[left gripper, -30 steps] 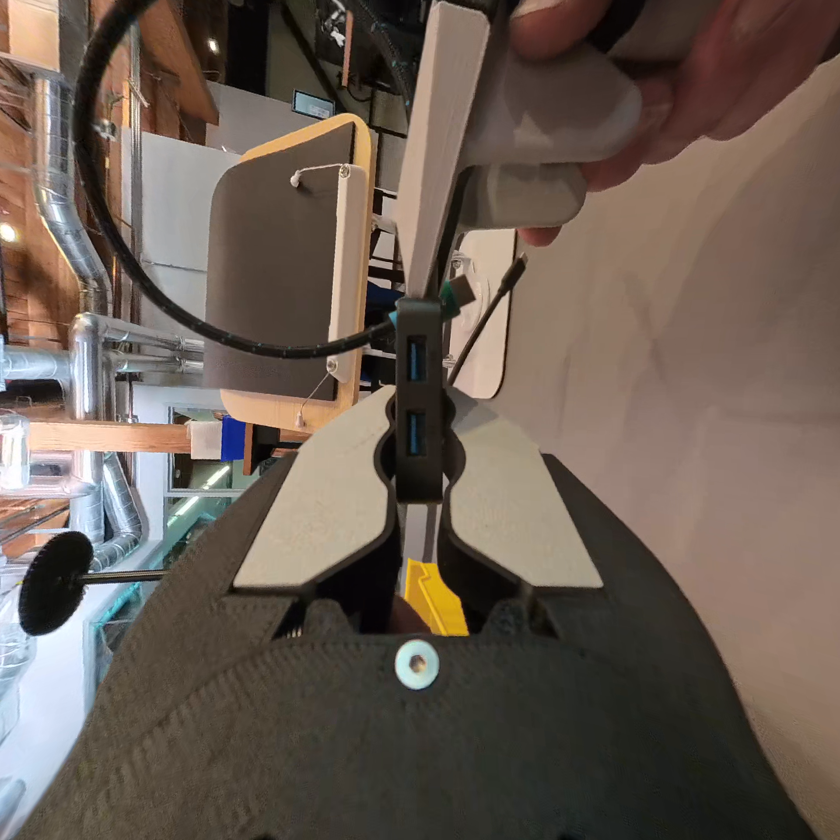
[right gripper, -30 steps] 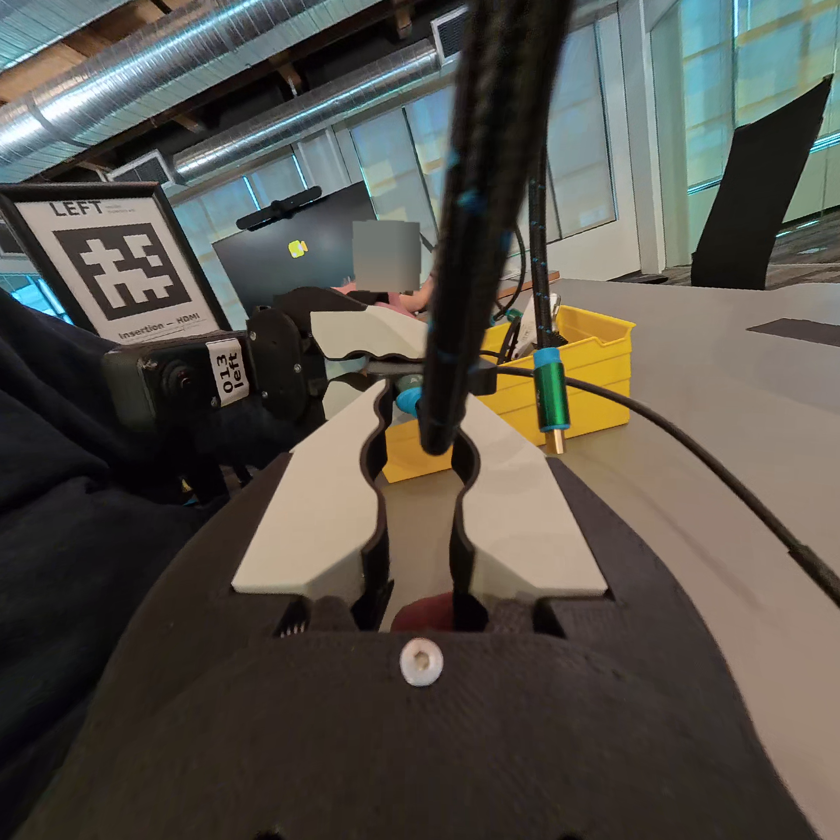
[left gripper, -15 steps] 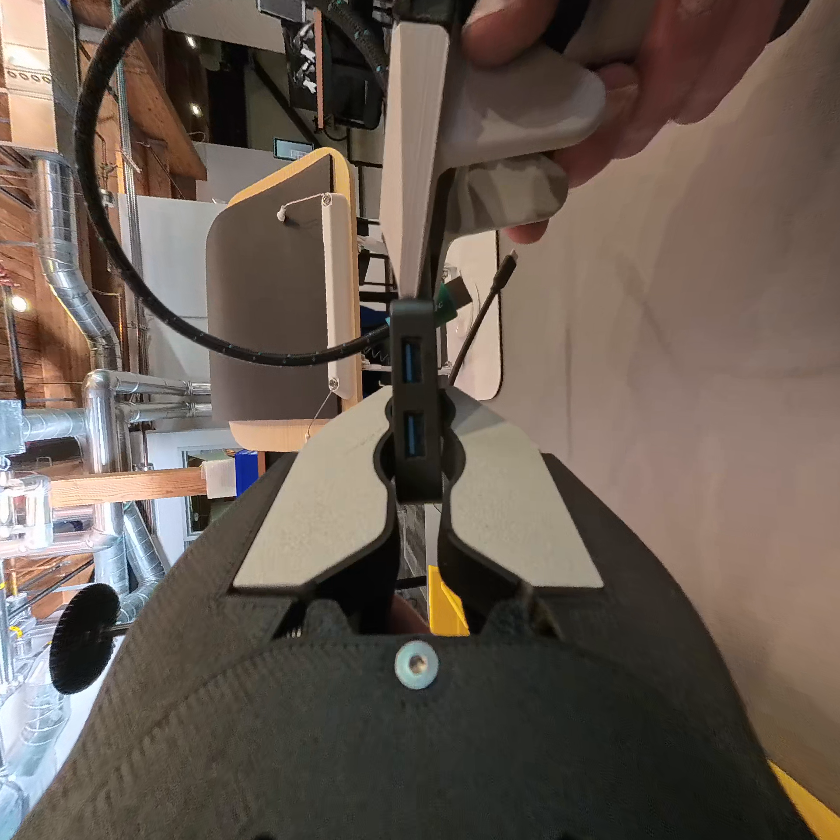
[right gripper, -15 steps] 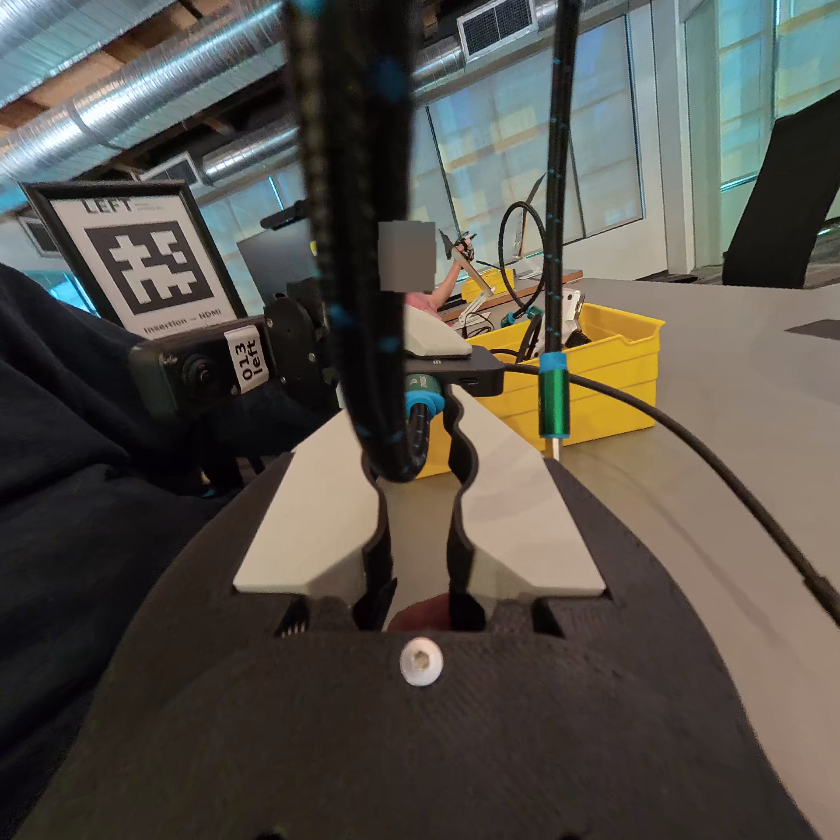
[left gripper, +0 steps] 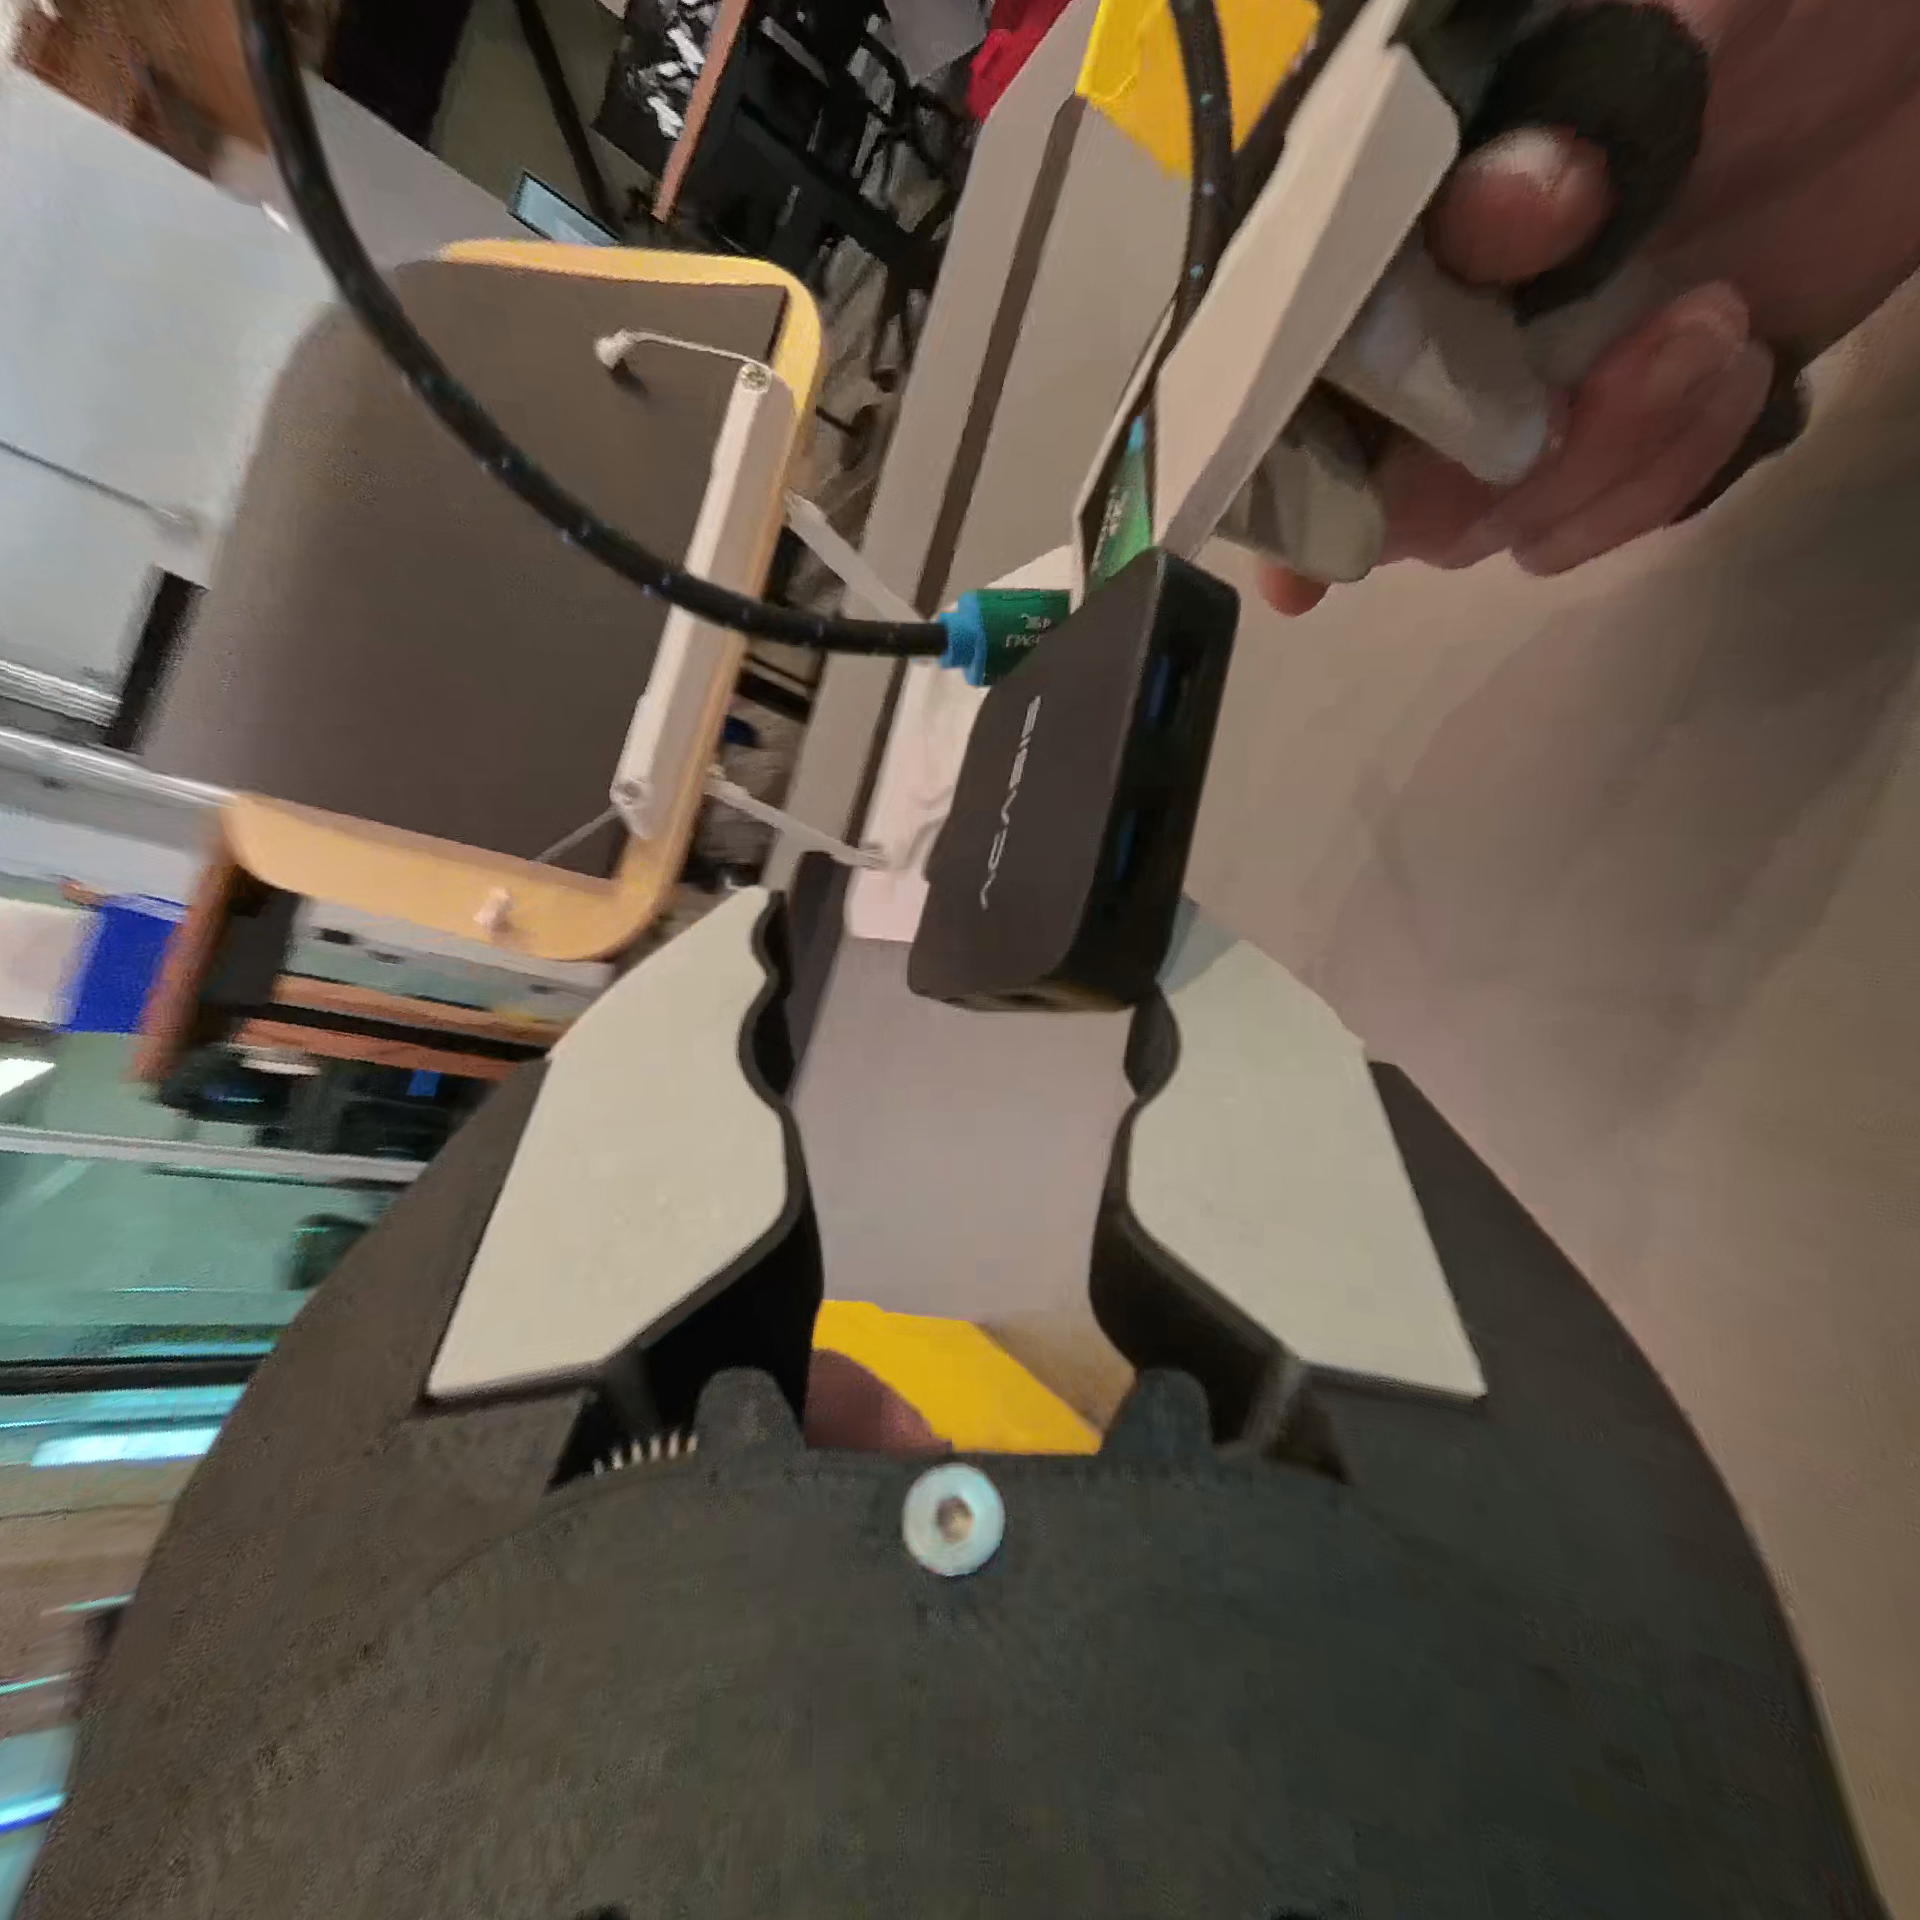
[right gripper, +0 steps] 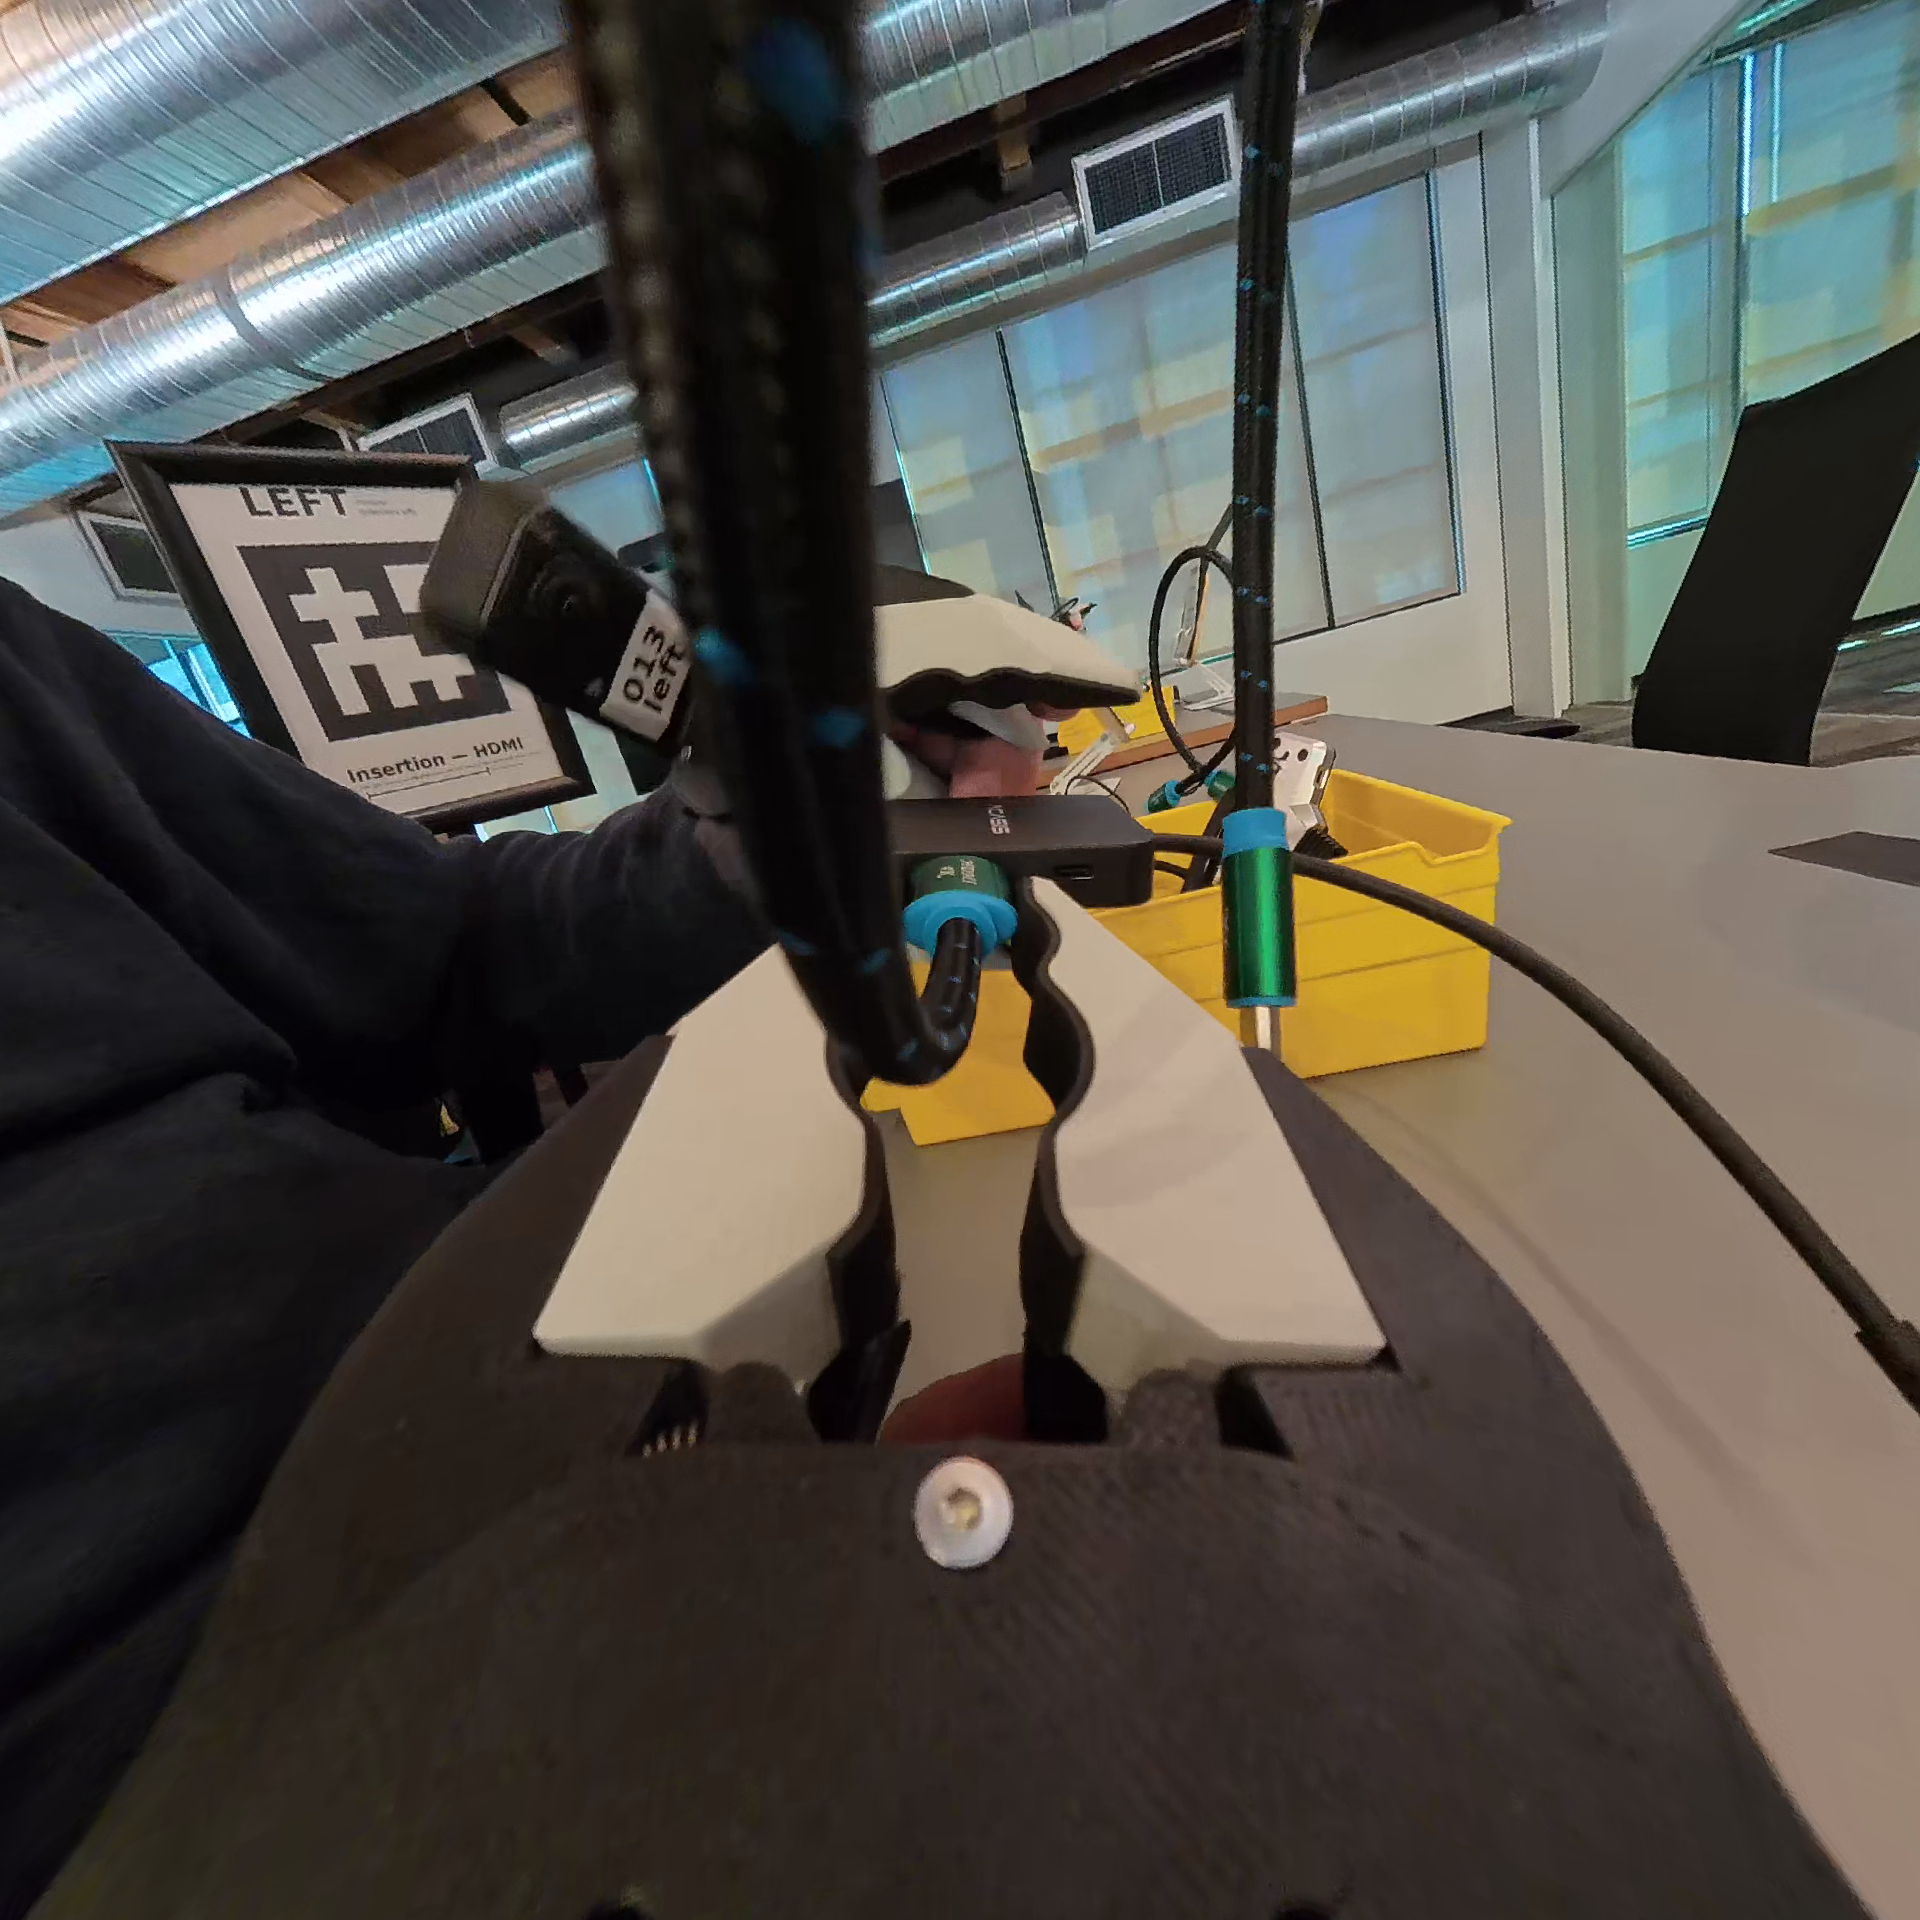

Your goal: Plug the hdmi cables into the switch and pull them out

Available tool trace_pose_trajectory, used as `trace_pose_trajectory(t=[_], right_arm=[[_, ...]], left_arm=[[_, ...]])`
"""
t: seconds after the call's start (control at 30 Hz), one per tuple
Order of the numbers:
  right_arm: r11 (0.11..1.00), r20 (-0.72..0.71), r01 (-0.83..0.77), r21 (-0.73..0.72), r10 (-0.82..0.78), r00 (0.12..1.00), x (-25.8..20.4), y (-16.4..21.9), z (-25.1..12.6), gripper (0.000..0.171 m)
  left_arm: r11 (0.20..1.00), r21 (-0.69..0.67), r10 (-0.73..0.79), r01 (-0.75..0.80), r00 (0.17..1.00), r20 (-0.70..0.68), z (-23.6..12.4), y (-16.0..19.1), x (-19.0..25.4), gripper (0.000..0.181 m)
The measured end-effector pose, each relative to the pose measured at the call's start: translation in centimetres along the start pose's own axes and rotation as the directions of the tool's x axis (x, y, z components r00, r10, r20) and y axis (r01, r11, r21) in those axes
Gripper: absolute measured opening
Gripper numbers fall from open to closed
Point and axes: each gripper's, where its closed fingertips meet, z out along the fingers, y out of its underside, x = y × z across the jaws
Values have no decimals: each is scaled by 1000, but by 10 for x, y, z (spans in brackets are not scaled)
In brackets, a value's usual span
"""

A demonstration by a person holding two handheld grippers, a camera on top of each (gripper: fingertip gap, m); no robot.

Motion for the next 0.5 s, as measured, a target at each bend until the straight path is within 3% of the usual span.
trace_pose_trajectory(t=[0.1, 0.2, 0.5], right_arm=[[1000, 12, -6, 19, 5, 1000, -1, -3, -1, 19], [1000, 11, 8, 5, -8, 1000, -2, 0, 0, 19], [990, 42, 87, -112, -83, 996, -12, 21, 10, 16]], left_arm=[[954, 40, -289, 298, 946, -149, -3, -6, 2, 87], [857, 74, -477, 510, 839, -262, -6, -18, 1, 92], [876, -125, -464, 465, 748, -474, -12, -26, 33, 90]])
